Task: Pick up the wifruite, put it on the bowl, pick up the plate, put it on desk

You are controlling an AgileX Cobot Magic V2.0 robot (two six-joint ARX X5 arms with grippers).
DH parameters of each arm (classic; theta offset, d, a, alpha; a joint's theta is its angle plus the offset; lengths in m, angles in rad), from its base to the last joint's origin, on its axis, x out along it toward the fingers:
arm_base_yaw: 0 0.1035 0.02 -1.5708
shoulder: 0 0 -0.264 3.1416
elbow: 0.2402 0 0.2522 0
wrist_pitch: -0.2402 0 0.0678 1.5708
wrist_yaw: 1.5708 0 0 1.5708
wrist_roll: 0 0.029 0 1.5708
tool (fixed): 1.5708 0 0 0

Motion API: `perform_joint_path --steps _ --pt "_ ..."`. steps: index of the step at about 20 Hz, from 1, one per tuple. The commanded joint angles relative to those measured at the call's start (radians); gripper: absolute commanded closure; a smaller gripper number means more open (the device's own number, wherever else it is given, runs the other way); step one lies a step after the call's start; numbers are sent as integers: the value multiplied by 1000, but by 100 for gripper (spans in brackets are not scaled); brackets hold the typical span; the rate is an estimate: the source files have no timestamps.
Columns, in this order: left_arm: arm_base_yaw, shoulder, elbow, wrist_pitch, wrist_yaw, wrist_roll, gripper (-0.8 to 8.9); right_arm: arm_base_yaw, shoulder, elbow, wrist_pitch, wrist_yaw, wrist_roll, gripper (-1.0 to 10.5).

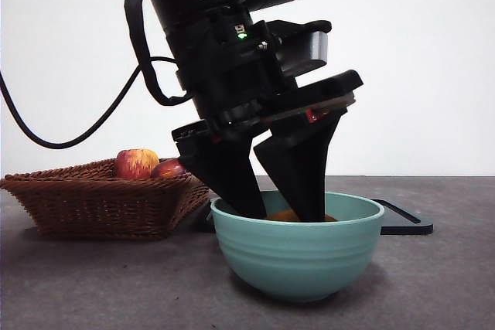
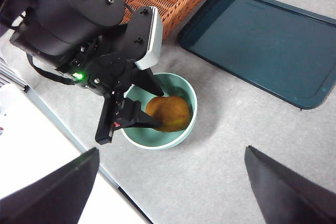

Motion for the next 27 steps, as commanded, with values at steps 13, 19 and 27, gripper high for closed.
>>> perform_joint_path --steps 13,19,27 --pt "104 -459 18 5 -2 -59 501 4 4 19 9 1 12 503" --pt "266 -681 14 -79 -3 -89 501 4 4 19 10 1 12 503" --pt "390 -927 -172 -167 83 -82 501 4 5 19 10 1 12 503"
